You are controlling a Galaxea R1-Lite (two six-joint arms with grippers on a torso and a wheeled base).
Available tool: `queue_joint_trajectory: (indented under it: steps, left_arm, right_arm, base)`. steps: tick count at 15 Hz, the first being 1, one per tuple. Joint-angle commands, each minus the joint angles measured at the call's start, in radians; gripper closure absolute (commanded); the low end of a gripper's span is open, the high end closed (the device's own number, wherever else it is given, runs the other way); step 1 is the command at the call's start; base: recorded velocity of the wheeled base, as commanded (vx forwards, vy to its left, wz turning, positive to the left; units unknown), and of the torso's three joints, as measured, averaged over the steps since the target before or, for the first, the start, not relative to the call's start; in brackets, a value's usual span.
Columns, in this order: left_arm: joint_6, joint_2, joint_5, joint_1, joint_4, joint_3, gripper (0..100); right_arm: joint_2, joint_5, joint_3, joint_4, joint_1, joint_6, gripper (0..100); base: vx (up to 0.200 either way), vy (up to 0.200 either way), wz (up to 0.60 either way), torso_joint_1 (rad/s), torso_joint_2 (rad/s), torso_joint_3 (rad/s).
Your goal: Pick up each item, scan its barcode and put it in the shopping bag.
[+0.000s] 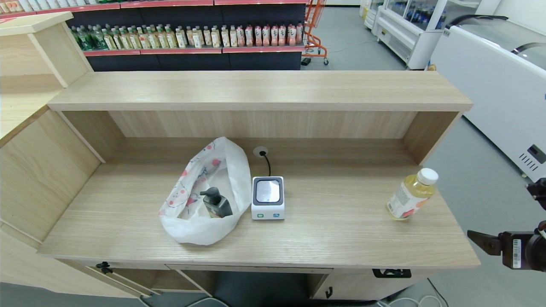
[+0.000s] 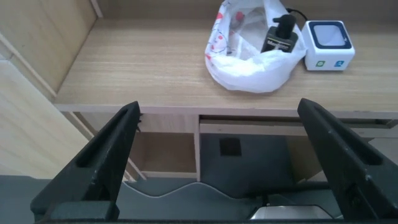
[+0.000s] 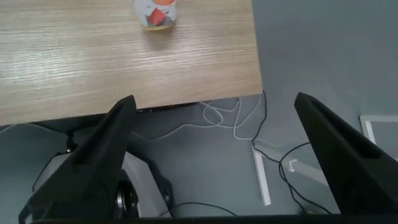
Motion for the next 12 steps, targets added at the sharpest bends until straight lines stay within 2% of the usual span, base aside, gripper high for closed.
queue_joint_trajectory:
  steps: [1,6,9,12]
  left_arm:
    - [0.000,0.000,0.000,0.002,0.000,0.000,0]
    - [-0.002,0.000,0.000,0.000,0.000,0.000,0]
    - [-0.006,0.000,-0.002,0.000,0.000,0.000,0]
    - [-0.006,0.000,-0.002,0.000,0.000,0.000,0]
  right_arm:
    - [-0.030,0.003,0.012,0.003,0.001,0.003,0]
    - [-0.033,0.014,0.014,0.005,0.007,0.006,0]
    - [-0.031,0.052,0.021,0.002,0.024,0.010,0]
    - [0.011,0.098,0.017,-0.006,0.025,0.075,0]
  base:
    - [0.000,-0.200,0.00,0.007,0.00,0.002]
    - [0.000,-0.200,0.00,0.000,0.00,0.001]
    - [0.000,0.000,0.00,0.000,0.00,0.000]
    - [0.000,0.000,0.00,0.000,0.00,0.000]
